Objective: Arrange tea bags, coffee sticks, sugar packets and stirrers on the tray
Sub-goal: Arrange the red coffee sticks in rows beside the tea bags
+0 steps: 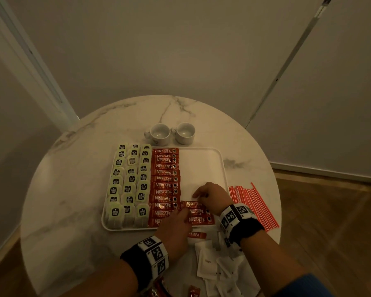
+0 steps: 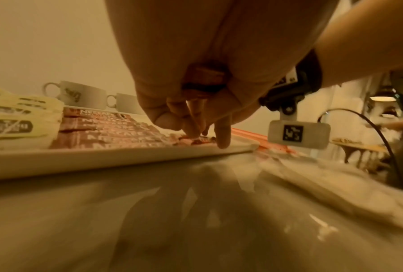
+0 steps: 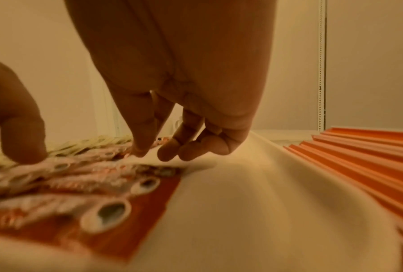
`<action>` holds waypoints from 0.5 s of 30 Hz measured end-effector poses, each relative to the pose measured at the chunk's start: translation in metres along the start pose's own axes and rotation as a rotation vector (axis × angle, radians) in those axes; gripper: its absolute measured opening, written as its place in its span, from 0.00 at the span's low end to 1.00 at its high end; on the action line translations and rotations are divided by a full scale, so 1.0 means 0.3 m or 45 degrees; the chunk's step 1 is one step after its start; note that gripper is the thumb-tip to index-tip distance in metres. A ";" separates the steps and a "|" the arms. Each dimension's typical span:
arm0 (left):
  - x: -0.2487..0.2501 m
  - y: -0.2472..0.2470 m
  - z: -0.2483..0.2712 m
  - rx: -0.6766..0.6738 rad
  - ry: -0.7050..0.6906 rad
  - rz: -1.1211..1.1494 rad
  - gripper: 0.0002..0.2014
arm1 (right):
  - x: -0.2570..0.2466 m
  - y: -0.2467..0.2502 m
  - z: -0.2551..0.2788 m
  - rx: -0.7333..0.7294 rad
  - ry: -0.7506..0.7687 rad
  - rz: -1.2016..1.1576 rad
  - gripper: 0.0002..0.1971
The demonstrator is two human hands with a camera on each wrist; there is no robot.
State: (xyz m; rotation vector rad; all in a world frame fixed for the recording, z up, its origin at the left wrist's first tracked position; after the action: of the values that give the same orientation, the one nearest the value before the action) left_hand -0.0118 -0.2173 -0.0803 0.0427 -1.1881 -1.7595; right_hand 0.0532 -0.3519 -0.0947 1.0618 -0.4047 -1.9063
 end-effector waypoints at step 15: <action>-0.121 0.268 -0.018 0.101 0.043 0.715 0.08 | -0.175 0.107 0.117 -0.162 0.347 -0.724 0.04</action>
State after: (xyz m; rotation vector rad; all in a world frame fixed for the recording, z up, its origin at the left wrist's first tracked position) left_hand 0.0651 -0.1986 -0.0413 -0.1966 -1.1110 -1.2151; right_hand 0.0548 -0.3310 -0.0270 1.4317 0.1963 -2.1902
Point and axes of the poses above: each hand's wrist, its own z-axis away from the middle knuckle, its own y-axis out of the back of the hand, x = y × z, the point moved 7 cm from there along -z, towards the middle knuckle, and after that the axes turned 15 degrees about -x, right-handed, at the moved point
